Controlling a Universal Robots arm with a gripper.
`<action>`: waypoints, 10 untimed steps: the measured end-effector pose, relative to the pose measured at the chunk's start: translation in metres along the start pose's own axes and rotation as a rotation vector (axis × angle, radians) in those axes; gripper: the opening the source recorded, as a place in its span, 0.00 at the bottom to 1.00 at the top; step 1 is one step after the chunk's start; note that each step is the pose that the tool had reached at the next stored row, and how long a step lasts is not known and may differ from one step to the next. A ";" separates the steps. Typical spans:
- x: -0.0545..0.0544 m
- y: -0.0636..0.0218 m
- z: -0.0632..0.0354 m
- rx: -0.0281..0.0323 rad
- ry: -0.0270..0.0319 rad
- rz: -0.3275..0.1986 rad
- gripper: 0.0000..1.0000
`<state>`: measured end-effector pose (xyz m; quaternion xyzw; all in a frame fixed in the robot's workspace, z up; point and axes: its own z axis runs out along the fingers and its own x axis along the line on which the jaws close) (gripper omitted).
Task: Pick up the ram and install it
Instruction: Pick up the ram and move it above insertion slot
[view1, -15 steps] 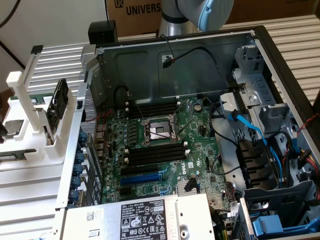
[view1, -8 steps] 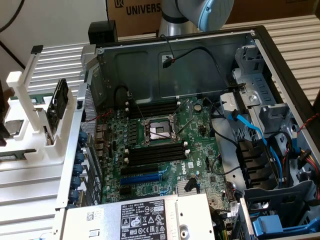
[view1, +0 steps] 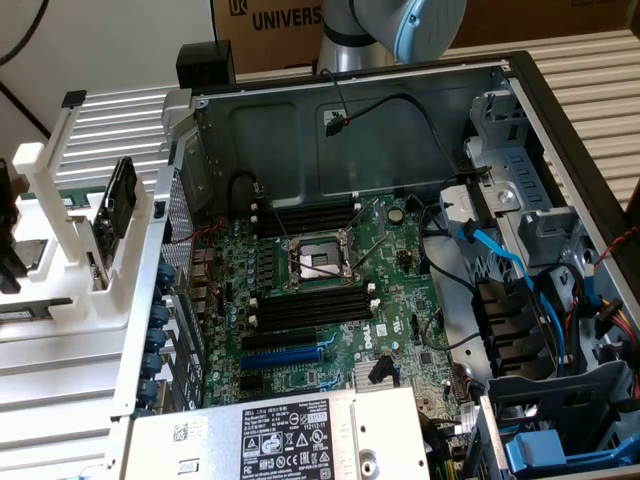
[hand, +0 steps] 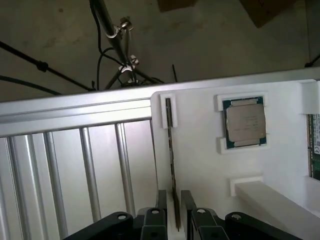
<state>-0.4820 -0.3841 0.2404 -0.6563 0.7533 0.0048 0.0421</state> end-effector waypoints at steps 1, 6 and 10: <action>0.000 0.0001 0.0014 0.0021 -0.0003 0.000 0.26; 0.001 0.0008 0.0140 0.0062 -0.0008 0.000 0.26; 0.001 0.0012 0.0205 0.0061 -0.0017 0.000 0.26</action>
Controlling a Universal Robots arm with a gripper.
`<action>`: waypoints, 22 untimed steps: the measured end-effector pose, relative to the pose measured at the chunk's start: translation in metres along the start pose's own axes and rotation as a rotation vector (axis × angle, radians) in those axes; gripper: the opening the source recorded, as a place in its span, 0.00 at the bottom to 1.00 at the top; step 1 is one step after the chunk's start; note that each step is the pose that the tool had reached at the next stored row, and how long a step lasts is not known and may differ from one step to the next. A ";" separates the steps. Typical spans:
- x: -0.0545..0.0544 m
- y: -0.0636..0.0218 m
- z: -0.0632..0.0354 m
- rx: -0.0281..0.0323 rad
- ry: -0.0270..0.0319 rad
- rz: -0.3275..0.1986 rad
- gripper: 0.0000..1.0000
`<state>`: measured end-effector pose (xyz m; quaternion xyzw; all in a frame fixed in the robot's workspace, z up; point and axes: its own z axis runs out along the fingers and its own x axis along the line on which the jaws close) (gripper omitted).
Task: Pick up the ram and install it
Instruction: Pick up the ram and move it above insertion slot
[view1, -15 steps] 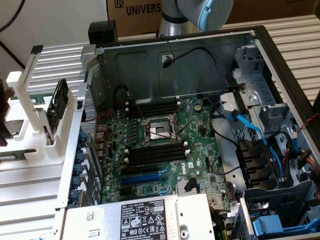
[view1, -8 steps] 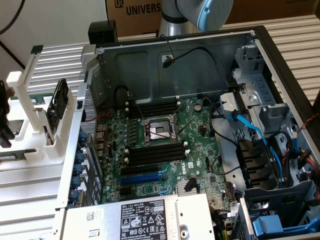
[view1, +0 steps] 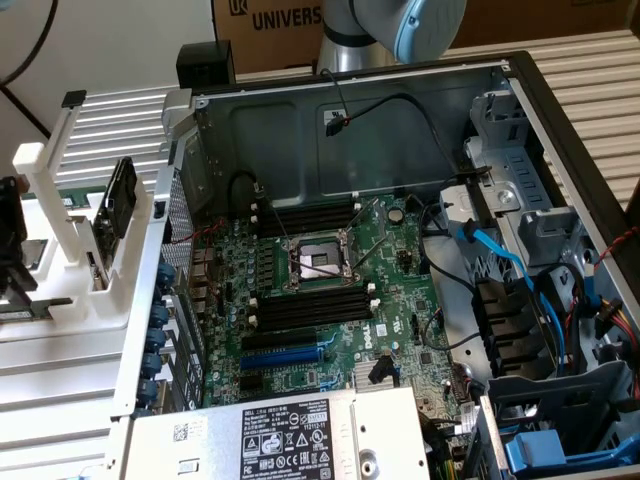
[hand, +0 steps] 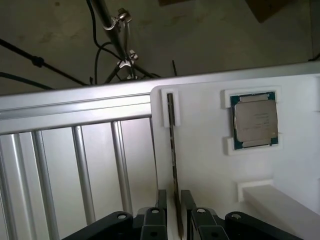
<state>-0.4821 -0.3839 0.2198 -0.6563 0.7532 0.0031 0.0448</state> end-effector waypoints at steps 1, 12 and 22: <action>0.000 0.0001 0.0009 0.0000 -0.0002 0.000 0.26; -0.004 0.0016 0.0131 -0.0001 -0.0017 -0.002 0.26; -0.003 0.0021 0.0213 -0.0007 -0.0042 -0.002 0.26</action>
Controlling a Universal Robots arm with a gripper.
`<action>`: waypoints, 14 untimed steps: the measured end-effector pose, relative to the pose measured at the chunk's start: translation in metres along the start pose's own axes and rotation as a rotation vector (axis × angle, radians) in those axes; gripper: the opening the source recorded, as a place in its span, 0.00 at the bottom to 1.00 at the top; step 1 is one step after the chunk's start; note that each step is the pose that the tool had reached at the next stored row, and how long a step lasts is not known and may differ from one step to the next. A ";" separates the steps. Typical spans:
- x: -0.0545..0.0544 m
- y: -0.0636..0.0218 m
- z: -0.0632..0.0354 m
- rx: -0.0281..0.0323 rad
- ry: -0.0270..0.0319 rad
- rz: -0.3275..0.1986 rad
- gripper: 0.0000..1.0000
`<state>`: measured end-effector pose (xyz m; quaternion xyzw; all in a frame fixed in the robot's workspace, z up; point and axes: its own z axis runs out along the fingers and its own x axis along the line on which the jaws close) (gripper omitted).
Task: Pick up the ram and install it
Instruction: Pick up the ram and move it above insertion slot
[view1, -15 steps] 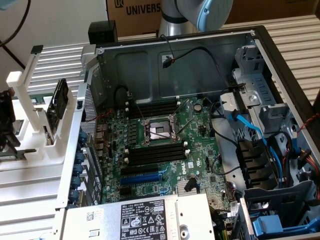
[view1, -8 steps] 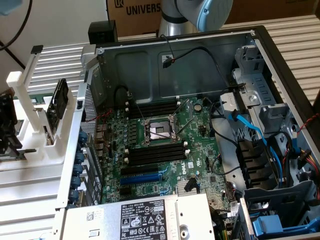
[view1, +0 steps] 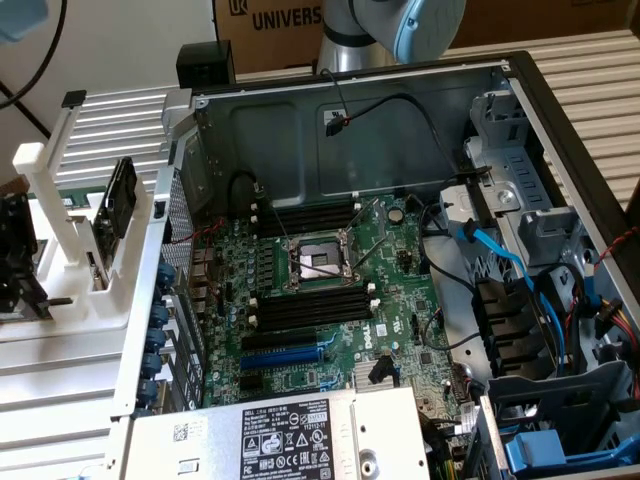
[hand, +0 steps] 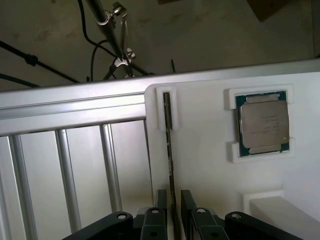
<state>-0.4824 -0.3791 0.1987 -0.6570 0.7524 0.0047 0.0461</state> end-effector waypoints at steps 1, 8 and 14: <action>0.000 0.0000 0.0001 0.0001 -0.0001 0.000 0.26; 0.000 0.0000 0.0001 0.0001 -0.0001 0.000 0.13; 0.000 0.0000 0.0001 0.0001 -0.0001 0.000 0.13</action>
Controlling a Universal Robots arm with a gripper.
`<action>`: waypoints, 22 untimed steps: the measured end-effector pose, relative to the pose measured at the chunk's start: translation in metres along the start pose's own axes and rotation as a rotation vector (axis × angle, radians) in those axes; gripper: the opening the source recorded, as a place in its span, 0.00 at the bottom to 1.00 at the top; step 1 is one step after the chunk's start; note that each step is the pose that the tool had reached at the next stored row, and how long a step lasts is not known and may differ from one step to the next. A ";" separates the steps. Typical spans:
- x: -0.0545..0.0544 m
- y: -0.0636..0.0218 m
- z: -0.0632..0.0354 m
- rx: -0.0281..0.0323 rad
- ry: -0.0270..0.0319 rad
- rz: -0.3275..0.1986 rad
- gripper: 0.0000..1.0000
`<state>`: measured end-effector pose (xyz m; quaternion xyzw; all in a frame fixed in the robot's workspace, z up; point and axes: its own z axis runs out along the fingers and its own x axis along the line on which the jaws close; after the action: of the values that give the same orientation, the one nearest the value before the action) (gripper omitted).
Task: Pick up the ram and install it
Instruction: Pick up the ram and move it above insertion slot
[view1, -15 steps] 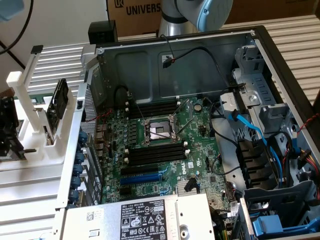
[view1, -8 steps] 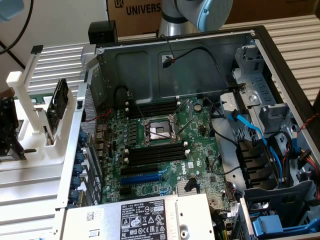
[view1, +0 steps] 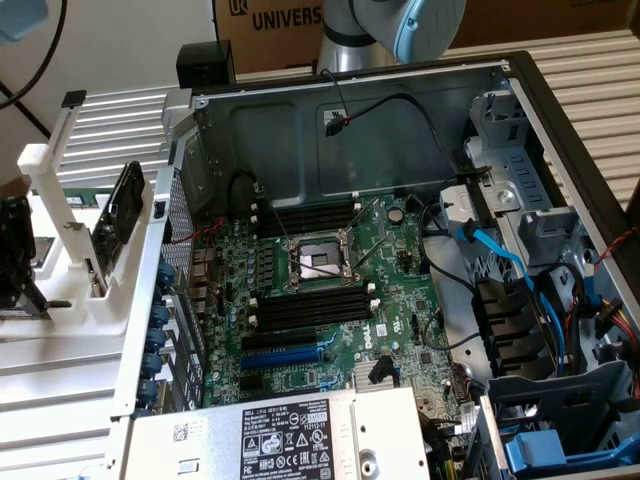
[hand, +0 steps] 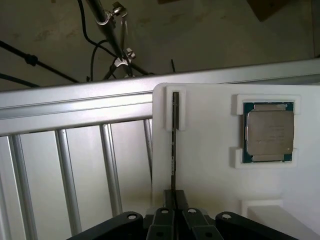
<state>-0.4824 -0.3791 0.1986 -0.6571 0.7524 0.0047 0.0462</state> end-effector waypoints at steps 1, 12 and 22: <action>0.000 0.0000 0.0000 0.0000 0.0000 0.000 0.13; -0.004 -0.0014 -0.0379 0.0004 0.0018 0.000 0.13; -0.008 -0.0023 -0.0816 0.0009 0.0080 -0.001 0.12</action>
<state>-0.4842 -0.3769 0.2806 -0.6573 0.7524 0.0017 0.0435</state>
